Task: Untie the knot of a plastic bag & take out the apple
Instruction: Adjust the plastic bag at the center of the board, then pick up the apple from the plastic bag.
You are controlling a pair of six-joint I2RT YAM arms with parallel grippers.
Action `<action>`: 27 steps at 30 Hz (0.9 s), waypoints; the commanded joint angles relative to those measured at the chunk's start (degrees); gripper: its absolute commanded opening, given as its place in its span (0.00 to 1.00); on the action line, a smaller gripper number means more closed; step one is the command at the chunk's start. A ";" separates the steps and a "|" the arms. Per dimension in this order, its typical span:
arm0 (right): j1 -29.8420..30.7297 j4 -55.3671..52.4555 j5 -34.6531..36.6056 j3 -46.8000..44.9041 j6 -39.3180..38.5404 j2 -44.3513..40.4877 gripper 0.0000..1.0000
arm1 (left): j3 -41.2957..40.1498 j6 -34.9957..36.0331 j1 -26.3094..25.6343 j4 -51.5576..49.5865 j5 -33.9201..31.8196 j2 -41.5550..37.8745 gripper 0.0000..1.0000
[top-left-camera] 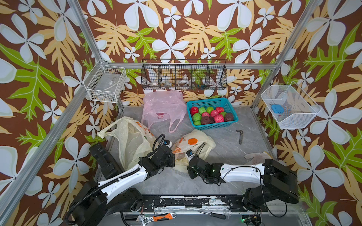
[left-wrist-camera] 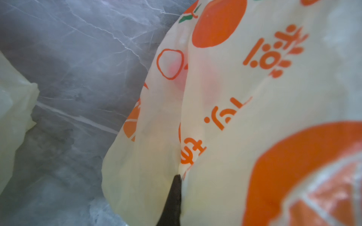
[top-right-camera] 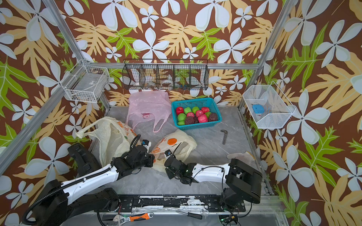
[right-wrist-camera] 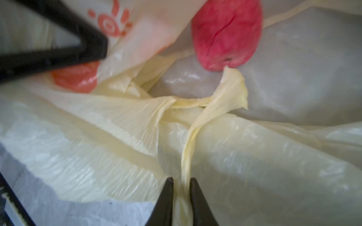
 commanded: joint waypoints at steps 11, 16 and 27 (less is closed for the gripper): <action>2.24 -8.61 2.78 5.20 0.50 -7.94 0.40 | 0.59 -1.53 -0.12 -2.11 -1.13 -1.95 0.00; 1.31 -9.23 4.13 8.40 -2.43 -7.18 0.27 | 0.90 -1.98 -0.12 -2.03 0.20 -2.27 0.00; -6.50 0.04 4.95 13.76 -11.37 2.33 0.12 | 2.81 -2.26 -0.03 -4.71 5.43 -1.85 0.00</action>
